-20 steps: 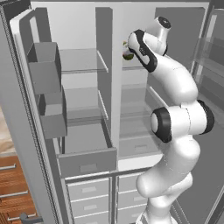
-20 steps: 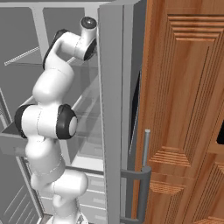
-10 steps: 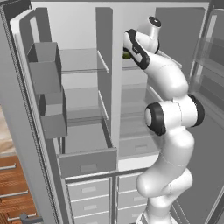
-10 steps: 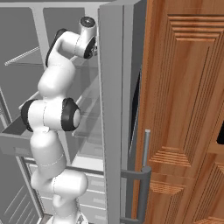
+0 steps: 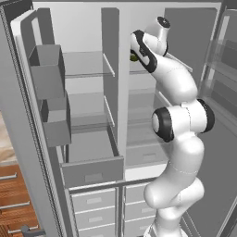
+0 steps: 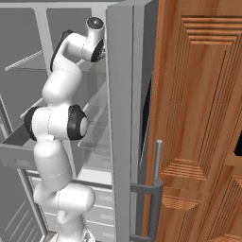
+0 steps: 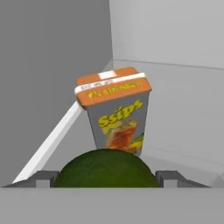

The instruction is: Take the mushroom and lime from the fridge shelf and place them in the freezer drawer to begin freezing them.

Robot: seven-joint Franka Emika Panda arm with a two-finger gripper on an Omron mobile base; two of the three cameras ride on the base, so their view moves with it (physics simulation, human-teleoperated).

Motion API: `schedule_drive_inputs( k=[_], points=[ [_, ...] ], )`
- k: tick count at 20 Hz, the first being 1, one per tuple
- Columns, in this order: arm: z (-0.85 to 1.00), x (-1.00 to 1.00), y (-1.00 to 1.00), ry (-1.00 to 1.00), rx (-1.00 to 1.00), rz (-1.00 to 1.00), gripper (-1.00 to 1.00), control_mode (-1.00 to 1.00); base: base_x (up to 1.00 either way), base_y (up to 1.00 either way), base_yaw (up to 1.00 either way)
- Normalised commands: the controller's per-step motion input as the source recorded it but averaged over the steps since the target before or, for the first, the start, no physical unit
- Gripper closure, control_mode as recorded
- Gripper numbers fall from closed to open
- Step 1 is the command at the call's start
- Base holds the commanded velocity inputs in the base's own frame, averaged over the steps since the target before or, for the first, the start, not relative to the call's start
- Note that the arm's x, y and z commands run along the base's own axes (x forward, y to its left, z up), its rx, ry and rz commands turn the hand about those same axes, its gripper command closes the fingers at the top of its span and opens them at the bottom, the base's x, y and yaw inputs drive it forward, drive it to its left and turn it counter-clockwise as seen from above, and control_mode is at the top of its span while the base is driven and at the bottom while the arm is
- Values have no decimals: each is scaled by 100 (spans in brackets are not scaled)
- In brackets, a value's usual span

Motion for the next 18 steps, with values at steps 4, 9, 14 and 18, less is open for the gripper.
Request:
schedule_drive_inputs(
  k=[4,9,14,18],
  points=[
    [-12,-34,-23,-11,1,0,100,-100,0,0,0],
    [-15,-66,-35,-16,2,0,100,-100,0,0,0],
    [0,-99,-24,-18,2,-1,100,-100,0,0,0],
    [13,-100,0,-15,0,-8,100,-100,0,0,0]
  ],
)
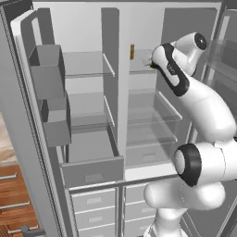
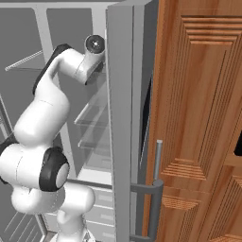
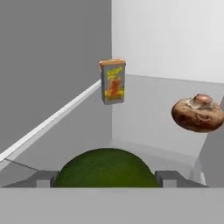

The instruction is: Take the mushroom and lime from the fridge shelf and place them in the freezer drawer to begin freezing them.

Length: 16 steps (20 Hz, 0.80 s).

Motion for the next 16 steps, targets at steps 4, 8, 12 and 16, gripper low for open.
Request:
schedule_drive_inputs(
  k=[4,8,12,16],
  points=[
    [23,-100,0,-4,0,-14,100,-100,0,0,0],
    [29,-100,0,0,0,-19,100,-100,0,0,0],
    [16,-100,-11,15,0,-17,100,-100,0,0,0],
    [-9,-100,-27,36,-3,-11,100,-100,0,0,0]
  ],
)
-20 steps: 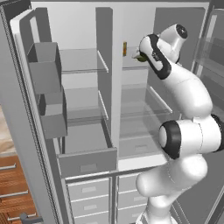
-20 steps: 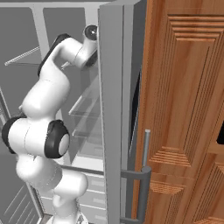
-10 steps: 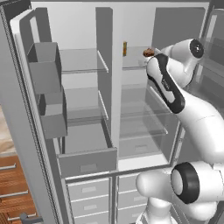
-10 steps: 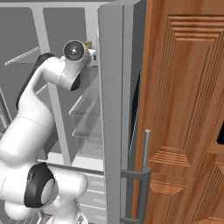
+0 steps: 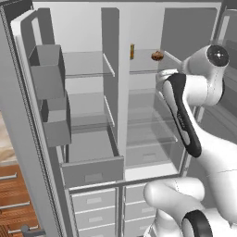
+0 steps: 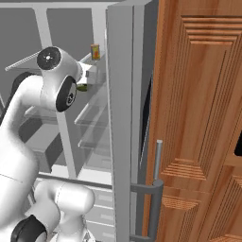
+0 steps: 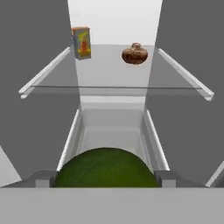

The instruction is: Take the mushroom and lime from the fridge shelf and place them in the freezer drawer to begin freezing them.

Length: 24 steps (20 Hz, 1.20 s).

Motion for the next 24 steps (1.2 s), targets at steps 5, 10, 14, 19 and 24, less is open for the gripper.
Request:
schedule_drive_inputs(
  k=[5,10,14,19,24],
  points=[
    [-67,-100,-15,47,-8,-1,100,-100,0,0,0],
    [-57,-100,41,28,-1,6,100,-100,0,0,0],
    [-27,-61,100,11,2,23,100,-100,0,0,0],
    [-31,-48,100,6,9,27,100,-100,0,0,0],
    [-40,-8,100,8,12,21,100,-100,0,0,0]
  ],
)
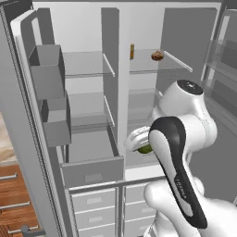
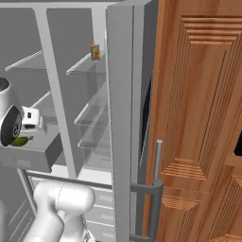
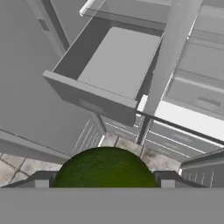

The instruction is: Take the mushroom and lime from the fridge shelf and place them in the freezer drawer to begin freezing them.

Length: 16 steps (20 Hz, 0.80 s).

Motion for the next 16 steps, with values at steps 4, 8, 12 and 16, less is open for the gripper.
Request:
schedule_drive_inputs(
  k=[4,8,12,16],
  points=[
    [-27,19,100,11,2,14,100,-100,0,0,0],
    [-7,72,88,9,-3,1,100,-100,0,0,0],
    [-22,89,18,9,-8,0,100,-100,0,0,0],
    [-52,75,0,3,-6,0,100,-100,0,0,0]
  ],
)
